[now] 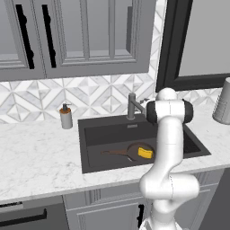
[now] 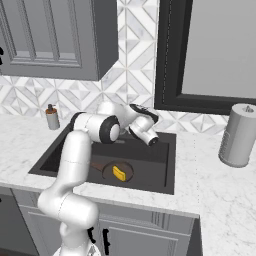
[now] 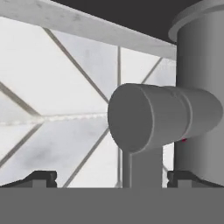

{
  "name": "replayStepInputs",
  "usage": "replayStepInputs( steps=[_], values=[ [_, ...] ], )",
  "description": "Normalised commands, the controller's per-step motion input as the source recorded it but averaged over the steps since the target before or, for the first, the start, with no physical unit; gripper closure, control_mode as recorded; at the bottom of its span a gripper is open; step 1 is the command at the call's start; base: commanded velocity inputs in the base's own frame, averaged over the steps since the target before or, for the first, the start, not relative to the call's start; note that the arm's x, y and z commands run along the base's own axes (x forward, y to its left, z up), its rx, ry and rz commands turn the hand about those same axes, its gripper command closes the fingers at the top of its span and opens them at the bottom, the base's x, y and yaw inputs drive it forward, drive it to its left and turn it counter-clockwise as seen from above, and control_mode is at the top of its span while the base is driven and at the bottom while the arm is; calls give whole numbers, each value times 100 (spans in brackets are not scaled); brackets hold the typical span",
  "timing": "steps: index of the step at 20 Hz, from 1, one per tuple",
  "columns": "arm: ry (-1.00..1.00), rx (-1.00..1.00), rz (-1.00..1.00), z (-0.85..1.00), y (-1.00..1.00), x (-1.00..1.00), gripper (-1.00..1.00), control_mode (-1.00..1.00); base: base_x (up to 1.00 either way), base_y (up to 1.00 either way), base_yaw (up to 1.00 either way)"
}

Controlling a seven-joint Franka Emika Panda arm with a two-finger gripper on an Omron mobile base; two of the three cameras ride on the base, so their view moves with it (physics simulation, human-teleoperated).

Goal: Pick the pan and sponge and place them into the sink. Then turn on the water.

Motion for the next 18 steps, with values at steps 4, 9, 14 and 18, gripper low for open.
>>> replayStepInputs(
  steps=[4,9,14,18],
  values=[
    [0,0,0,-35,0,37,-100,-100,0,0,0],
    [0,0,0,-18,0,24,-100,-100,0,0,0],
    [0,0,0,0,-2,24,100,-100,0,0,0],
    [0,8,0,0,-48,18,100,-100,0,0,0]
  ],
)
